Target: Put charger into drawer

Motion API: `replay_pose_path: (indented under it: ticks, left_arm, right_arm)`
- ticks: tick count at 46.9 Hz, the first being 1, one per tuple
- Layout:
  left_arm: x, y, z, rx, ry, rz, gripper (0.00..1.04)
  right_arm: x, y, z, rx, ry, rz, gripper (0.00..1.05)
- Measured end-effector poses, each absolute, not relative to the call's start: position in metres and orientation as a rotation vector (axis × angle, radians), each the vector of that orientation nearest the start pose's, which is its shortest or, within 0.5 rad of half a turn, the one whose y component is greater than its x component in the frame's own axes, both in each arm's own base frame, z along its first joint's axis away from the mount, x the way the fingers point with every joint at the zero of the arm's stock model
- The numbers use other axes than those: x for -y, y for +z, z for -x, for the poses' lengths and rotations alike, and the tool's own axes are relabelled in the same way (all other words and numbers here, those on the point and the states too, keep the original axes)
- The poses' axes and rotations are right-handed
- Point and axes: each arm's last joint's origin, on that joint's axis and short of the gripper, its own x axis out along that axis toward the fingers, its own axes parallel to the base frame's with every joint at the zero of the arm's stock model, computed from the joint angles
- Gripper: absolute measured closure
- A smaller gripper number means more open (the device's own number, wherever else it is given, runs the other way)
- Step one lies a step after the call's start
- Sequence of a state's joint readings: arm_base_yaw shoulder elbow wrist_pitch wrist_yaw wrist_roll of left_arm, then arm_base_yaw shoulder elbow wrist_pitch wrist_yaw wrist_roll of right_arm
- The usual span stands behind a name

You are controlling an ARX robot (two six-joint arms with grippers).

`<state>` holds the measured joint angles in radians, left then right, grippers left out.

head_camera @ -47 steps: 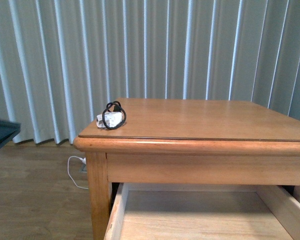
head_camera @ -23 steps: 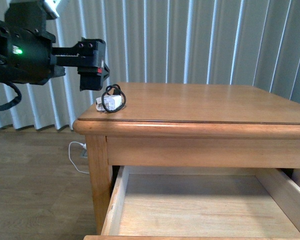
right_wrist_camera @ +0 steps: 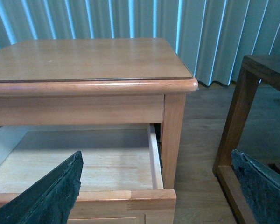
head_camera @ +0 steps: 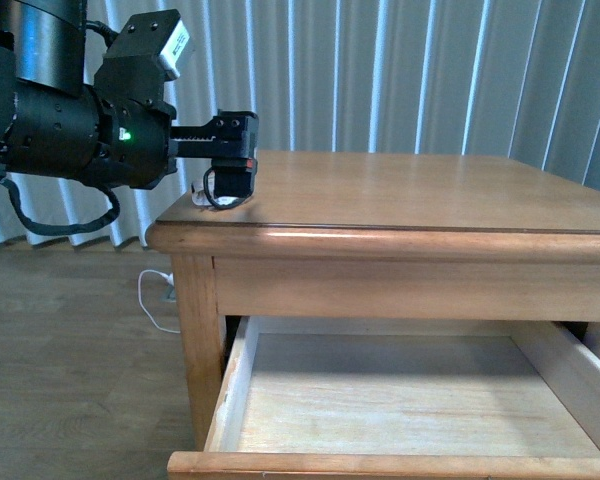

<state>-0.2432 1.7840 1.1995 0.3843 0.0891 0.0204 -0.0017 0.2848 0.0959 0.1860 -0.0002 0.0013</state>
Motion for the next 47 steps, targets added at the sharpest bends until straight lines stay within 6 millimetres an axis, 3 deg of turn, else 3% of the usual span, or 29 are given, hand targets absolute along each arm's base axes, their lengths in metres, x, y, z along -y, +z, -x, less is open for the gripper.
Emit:
replay_pose_path:
  ticks: [21, 40, 47]
  left_arm:
    - [0.116, 0.248, -0.414, -0.205, -0.359, -0.037, 0.06]
    - [0.121, 0.245, -0.419, -0.225, -0.374, -0.045, 0.64]
    - [0.120, 0.245, -0.419, -0.214, -0.364, -0.042, 0.65]
  right_arm:
    - [0.000, 0.190, -0.115, -0.003, -0.002, -0.001, 0.09]
    - [0.000, 0.190, -0.115, -0.003, -0.002, -0.001, 0.09]
    - [0.000, 0.190, -0.115, -0.003, -0.002, -0.001, 0.09]
